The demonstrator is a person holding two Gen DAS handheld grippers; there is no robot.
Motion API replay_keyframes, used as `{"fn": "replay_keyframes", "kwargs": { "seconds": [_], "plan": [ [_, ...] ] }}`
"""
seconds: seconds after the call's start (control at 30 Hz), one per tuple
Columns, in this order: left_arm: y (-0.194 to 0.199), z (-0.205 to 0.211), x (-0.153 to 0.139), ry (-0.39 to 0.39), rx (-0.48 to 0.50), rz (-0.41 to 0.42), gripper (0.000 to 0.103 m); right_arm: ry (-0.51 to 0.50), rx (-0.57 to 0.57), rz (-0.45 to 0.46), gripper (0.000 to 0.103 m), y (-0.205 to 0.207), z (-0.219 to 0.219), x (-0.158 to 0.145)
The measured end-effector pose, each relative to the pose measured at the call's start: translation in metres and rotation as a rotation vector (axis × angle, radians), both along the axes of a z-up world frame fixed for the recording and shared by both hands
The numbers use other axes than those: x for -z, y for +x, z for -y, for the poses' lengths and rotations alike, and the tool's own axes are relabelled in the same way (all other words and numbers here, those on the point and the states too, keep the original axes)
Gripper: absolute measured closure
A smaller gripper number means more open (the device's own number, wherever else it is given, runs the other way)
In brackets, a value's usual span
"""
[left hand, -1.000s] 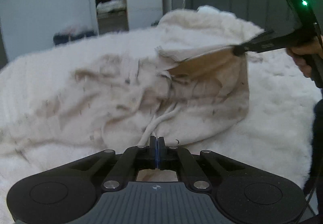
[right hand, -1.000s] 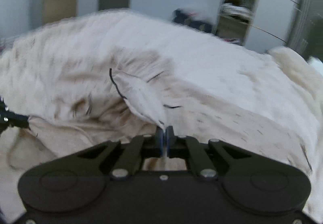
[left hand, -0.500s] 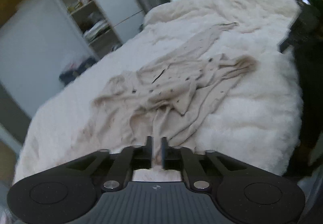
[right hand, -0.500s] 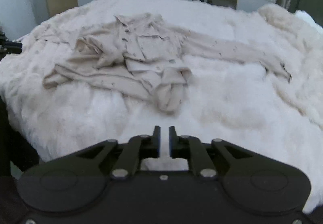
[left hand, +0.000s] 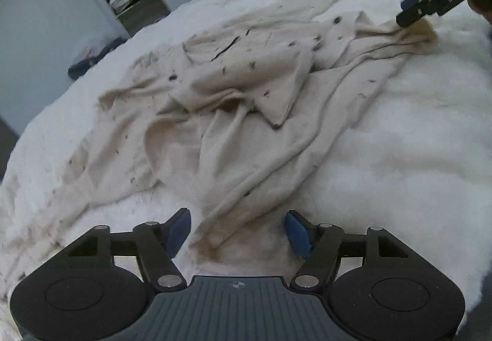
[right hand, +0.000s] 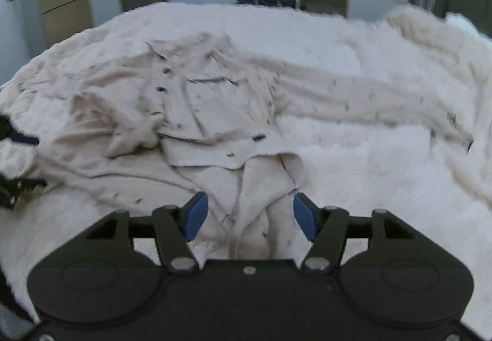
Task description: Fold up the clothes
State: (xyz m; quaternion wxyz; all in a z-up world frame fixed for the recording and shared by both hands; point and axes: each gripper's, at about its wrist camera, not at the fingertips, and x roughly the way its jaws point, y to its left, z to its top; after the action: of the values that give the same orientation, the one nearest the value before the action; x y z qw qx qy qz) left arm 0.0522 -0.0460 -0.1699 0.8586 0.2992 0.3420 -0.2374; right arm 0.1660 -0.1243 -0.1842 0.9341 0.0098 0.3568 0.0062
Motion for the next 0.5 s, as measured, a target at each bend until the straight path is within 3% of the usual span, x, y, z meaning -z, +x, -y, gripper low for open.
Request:
{"fn": "replay_keyframes", "kwargs": {
  "seconds": [0.03, 0.07, 0.1, 0.23, 0.37, 0.43, 0.5],
  "plan": [
    [-0.002, 0.001, 0.000, -0.007, 0.006, -0.005, 0.094, 0.007, 0.013, -0.007, 0.091, 0.002, 0.001, 0.004],
    [-0.005, 0.002, 0.000, -0.009, 0.013, -0.009, 0.099, 0.030, 0.029, -0.008, 0.101, 0.004, 0.004, 0.007],
    [-0.008, 0.004, -0.001, -0.012, 0.021, -0.013, 0.099, 0.061, 0.032, 0.008, 0.100, 0.001, 0.006, 0.009],
    [-0.044, 0.018, -0.014, 0.099, 0.134, 0.107, 0.099, 0.125, -0.010, 0.097, 0.101, -0.015, 0.007, 0.003],
    [-0.090, 0.033, -0.035, 0.217, 0.259, 0.210, 0.101, 0.160, -0.126, 0.204, 0.101, -0.034, -0.003, -0.011],
    [-0.111, 0.044, -0.045, 0.199, 0.313, 0.196, 0.101, 0.161, -0.198, 0.245, 0.101, -0.041, -0.011, -0.016],
    [-0.127, 0.055, -0.045, 0.172, 0.356, 0.153, 0.099, 0.163, -0.368, 0.265, 0.101, -0.052, -0.027, -0.017]
  ]
}}
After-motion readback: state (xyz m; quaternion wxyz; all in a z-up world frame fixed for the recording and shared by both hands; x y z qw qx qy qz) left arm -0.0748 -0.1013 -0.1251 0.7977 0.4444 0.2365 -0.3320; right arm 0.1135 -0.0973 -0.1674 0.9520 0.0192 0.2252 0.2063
